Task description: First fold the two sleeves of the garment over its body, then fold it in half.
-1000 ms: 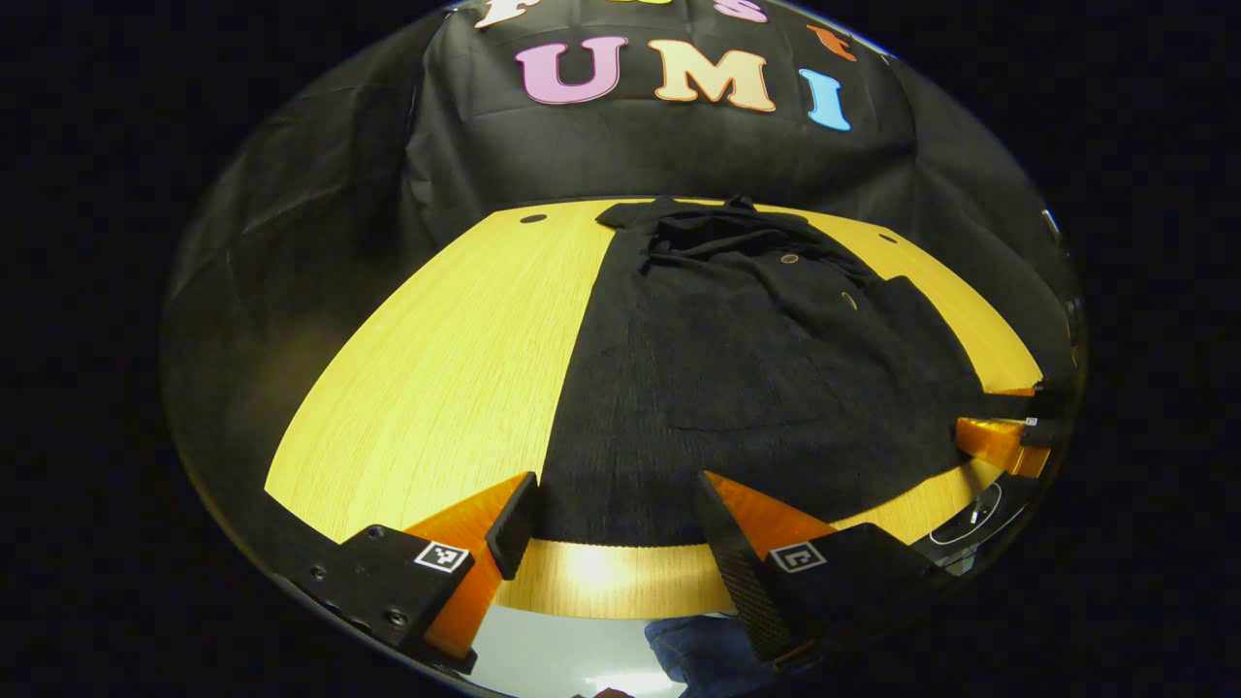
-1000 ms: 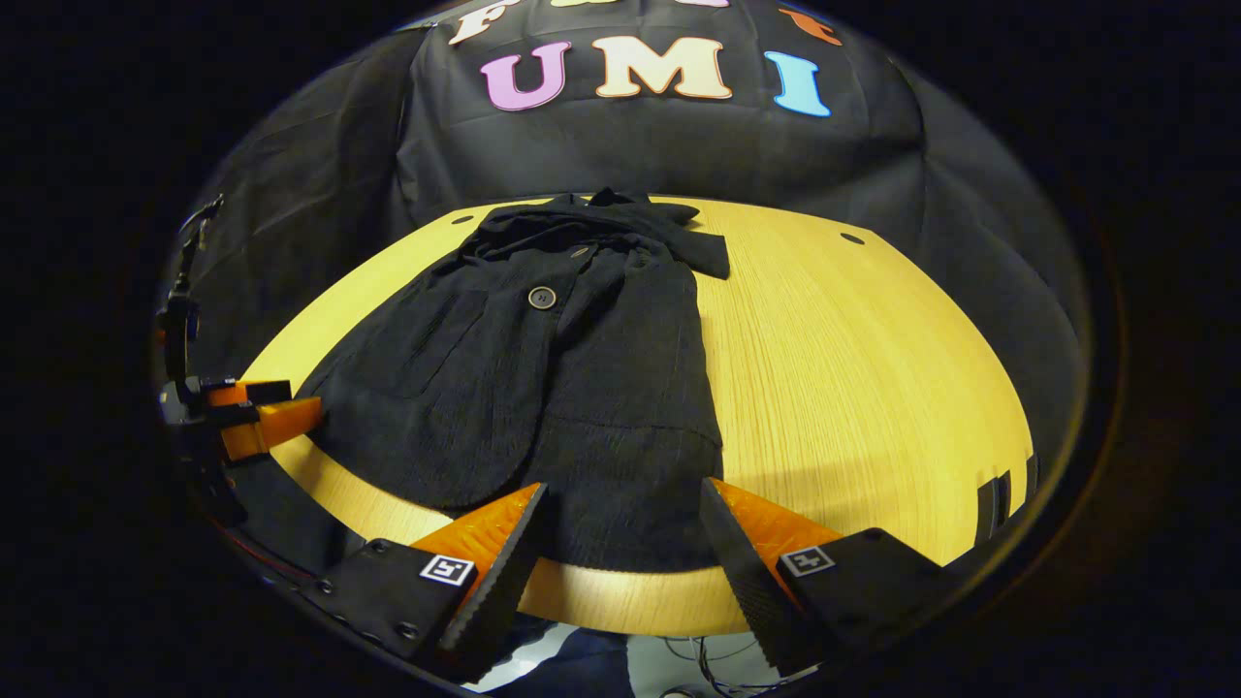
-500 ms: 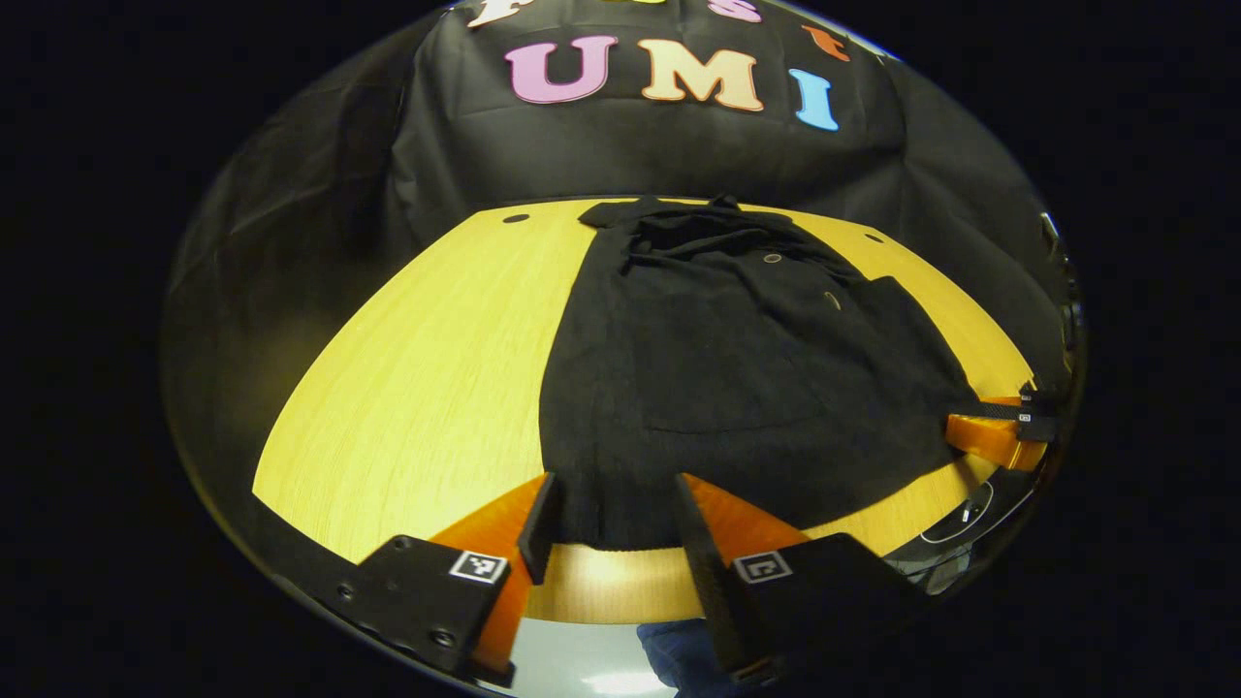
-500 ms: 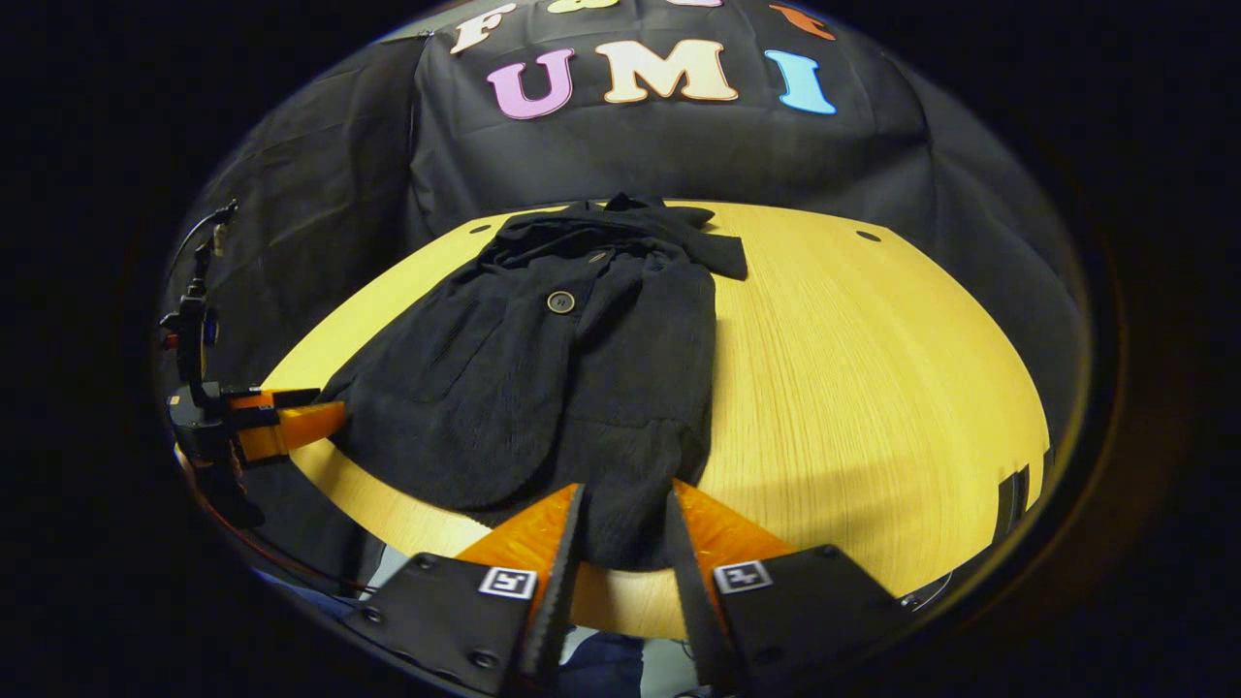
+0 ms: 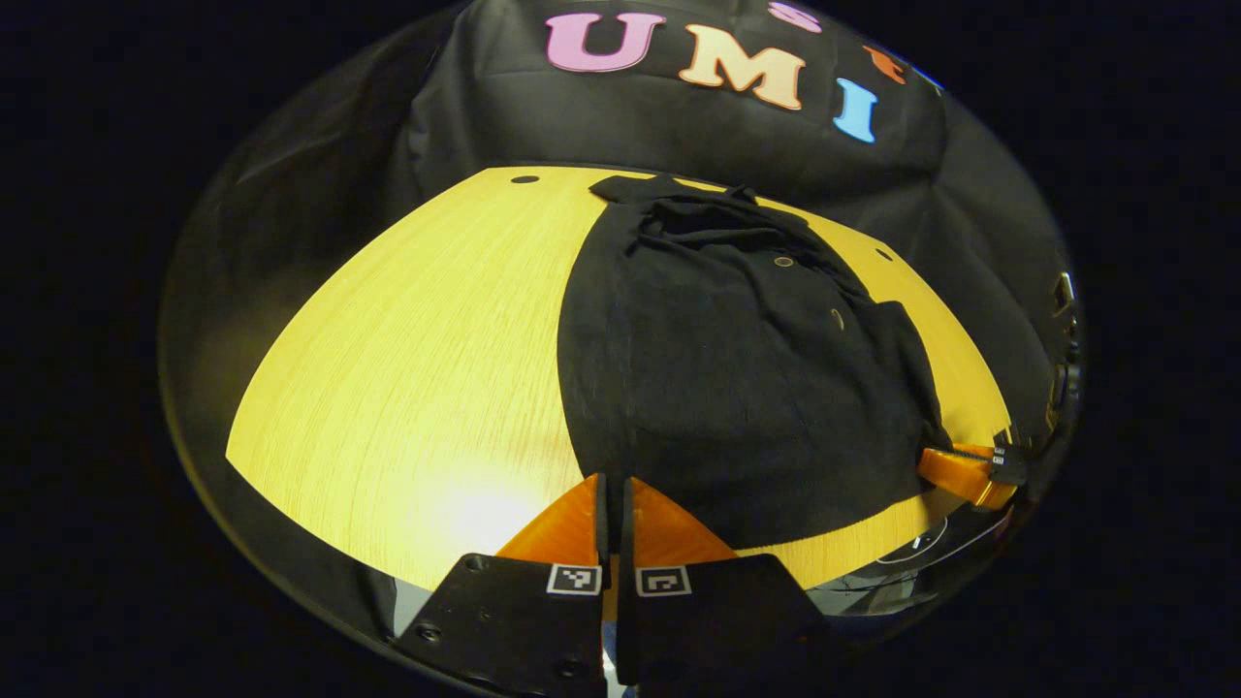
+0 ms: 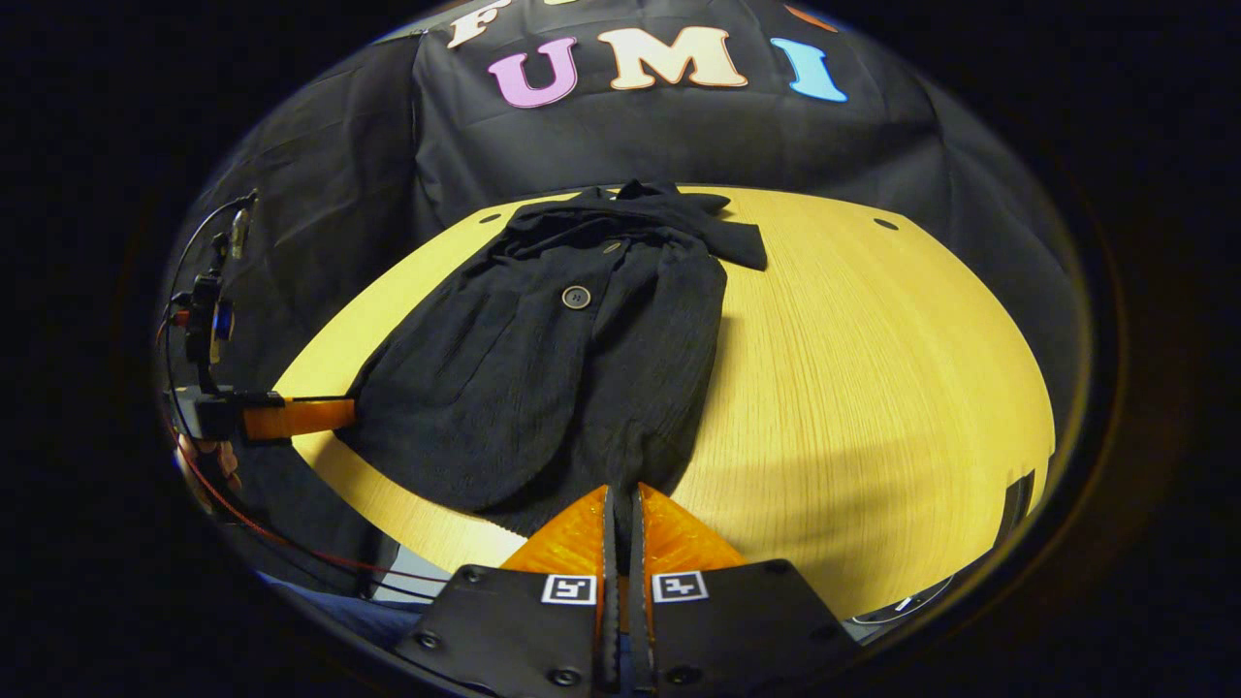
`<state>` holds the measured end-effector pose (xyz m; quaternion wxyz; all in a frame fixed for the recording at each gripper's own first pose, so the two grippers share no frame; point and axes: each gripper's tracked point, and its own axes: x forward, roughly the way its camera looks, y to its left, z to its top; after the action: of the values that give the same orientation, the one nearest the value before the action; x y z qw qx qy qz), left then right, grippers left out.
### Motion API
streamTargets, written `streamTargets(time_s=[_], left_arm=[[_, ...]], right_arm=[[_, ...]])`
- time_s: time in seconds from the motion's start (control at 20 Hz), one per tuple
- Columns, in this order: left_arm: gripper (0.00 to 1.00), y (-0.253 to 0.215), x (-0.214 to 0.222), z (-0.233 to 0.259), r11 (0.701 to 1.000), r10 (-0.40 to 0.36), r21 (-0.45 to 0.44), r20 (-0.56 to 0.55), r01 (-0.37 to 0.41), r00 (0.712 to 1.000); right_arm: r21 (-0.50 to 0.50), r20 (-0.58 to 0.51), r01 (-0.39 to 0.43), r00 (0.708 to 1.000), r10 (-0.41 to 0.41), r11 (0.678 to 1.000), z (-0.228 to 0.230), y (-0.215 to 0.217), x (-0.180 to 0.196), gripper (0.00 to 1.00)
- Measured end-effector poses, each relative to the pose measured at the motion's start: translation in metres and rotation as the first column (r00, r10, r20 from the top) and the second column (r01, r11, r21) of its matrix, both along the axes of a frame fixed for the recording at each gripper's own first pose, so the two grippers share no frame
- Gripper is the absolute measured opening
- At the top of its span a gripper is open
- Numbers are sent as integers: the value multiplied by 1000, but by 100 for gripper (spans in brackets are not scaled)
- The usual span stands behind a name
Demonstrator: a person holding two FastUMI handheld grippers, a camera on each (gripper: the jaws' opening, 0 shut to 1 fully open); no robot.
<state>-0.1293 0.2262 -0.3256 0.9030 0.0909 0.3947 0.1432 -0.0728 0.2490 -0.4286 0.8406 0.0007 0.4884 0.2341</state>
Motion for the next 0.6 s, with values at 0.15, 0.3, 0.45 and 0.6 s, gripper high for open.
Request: streamTargets(time_s=[0.15, 0.3, 0.45, 0.6], left_arm=[[0, -2, 3, 4, 1000, 29, 11, 17, -29, 999], [0, -7, 10, 22, 999, 47, 16, 62, -48, 997], [0, -17, 26, 45, 998, 62, -12, 136, -61, 989], [0, -31, 49, 77, 998, 60, -36, 231, -53, 971]], right_arm=[[14, 5, -28, 1000, 28, 1000, 7, 2, 4, 7], [45, 30, -42, 999, 41, 998, 21, 3, 13, 6], [78, 76, -61, 996, 55, 995, 41, 7, 32, 6], [111, 123, -84, 990, 70, 990, 60, 11, 58, 6]])
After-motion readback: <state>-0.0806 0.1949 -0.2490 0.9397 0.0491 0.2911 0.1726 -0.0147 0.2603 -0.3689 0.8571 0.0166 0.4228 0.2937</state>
